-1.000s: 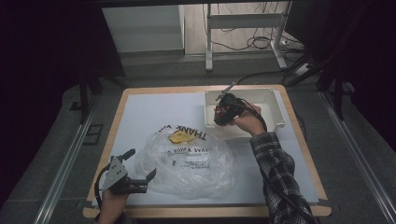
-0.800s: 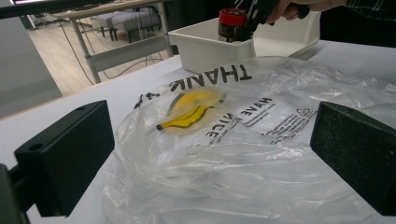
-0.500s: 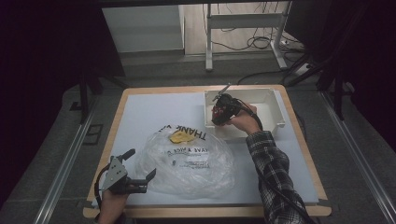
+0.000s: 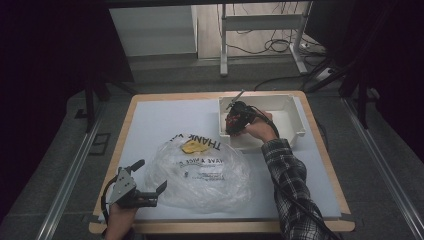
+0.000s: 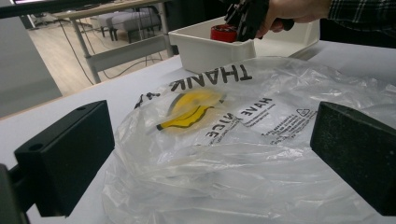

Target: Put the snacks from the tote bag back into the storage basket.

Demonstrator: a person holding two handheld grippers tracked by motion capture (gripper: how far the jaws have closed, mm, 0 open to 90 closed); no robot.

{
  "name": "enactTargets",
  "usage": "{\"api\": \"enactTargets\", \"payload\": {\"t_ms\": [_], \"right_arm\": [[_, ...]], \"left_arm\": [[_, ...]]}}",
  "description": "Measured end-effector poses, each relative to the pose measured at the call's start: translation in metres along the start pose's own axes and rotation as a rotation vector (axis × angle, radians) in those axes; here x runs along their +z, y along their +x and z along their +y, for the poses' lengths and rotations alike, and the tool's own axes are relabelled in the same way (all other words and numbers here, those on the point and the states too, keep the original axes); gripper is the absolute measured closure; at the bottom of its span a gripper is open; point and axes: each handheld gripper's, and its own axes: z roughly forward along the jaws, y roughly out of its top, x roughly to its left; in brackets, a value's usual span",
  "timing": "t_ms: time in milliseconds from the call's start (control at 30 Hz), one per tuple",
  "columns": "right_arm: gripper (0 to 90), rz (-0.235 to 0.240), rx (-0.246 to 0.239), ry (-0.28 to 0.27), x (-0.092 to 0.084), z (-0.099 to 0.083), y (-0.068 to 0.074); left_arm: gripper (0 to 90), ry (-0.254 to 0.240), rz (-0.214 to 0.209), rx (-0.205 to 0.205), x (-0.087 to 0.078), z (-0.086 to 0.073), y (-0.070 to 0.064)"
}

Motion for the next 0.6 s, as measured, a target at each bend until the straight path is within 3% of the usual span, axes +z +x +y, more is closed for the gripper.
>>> {"api": "enactTargets", "payload": {"t_ms": [600], "right_arm": [[25.5,0.007,-0.002,0.013,0.014,0.005,-0.003]], "left_arm": [[0.0,0.001,0.001,0.004,0.000,0.000,0.000]]}}
